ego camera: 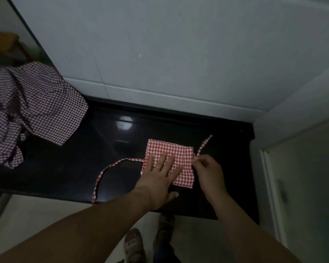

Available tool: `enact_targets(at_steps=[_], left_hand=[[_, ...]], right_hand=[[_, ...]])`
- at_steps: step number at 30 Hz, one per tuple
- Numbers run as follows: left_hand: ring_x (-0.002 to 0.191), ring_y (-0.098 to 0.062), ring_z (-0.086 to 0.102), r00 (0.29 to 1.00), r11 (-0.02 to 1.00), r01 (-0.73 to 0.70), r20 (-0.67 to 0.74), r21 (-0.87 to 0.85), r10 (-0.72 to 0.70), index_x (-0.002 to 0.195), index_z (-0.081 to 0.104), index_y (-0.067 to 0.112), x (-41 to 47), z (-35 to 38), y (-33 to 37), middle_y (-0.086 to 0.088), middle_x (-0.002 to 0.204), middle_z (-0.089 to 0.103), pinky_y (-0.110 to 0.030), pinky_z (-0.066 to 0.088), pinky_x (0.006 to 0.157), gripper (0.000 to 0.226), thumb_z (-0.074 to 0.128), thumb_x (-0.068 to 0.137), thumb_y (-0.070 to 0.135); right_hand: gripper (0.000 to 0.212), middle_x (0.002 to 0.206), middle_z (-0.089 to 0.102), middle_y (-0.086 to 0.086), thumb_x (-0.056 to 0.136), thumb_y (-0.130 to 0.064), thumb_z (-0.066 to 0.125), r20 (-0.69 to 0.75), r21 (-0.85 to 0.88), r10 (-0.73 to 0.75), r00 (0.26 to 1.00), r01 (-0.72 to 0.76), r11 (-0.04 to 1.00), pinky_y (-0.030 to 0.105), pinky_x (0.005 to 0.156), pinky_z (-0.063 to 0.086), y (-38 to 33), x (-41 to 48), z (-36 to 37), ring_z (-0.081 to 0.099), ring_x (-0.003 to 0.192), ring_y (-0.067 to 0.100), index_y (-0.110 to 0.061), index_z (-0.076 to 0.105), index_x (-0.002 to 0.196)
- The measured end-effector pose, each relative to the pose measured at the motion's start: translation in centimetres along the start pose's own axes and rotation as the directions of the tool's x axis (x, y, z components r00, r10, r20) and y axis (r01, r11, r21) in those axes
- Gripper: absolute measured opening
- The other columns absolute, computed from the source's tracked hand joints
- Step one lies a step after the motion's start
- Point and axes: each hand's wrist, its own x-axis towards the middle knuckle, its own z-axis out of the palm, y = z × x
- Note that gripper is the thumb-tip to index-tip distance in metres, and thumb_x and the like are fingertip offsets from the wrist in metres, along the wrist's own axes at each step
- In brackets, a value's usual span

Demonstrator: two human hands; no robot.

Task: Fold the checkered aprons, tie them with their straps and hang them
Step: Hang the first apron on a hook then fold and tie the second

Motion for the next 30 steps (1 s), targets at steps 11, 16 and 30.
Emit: enact_targets(at_steps=[11,16,30], left_hand=[[0.151,-0.029,0.034,0.961,0.976,-0.096,-0.272,-0.194,0.041,0.150,0.048,0.021,-1.2,-1.2,-2.2,-0.008,0.161,0.039,-0.053,0.017,0.125,0.062,0.053,0.093,0.043],[0.135,-0.024,0.045,0.852,0.858,0.369,-0.238,-0.356,-0.466,0.150,0.043,0.024,-4.0,-1.7,-7.8,-0.003,0.146,0.050,-0.047,0.030,0.115,0.062,0.057,0.092,0.041],[0.088,-0.024,0.060,0.922,0.804,0.382,0.120,-0.455,-0.369,0.104,0.048,0.016,-2.1,-6.5,-9.1,-0.003,0.099,0.062,-0.034,0.043,0.074,0.018,0.061,0.097,0.026]], right_hand=[[0.011,0.101,0.071,0.000,0.092,-0.025,0.051,0.352,-0.815,-0.405,0.844,0.489,0.310,0.042,0.086,0.045,-1.0,0.5,3.8,0.061,0.098,0.024,-0.025,0.062,0.096],[0.026,0.119,0.068,0.004,0.092,-0.028,0.062,0.453,-0.868,-0.255,0.854,0.488,0.094,0.043,0.104,0.040,-2.4,0.7,4.1,0.057,0.114,0.026,-0.022,0.060,0.117],[0.026,0.115,0.067,0.004,0.100,-0.020,0.056,0.596,-0.773,-0.179,0.783,0.620,0.138,0.040,0.103,0.049,-2.9,0.9,4.8,0.064,0.103,0.024,-0.018,0.058,0.125]])
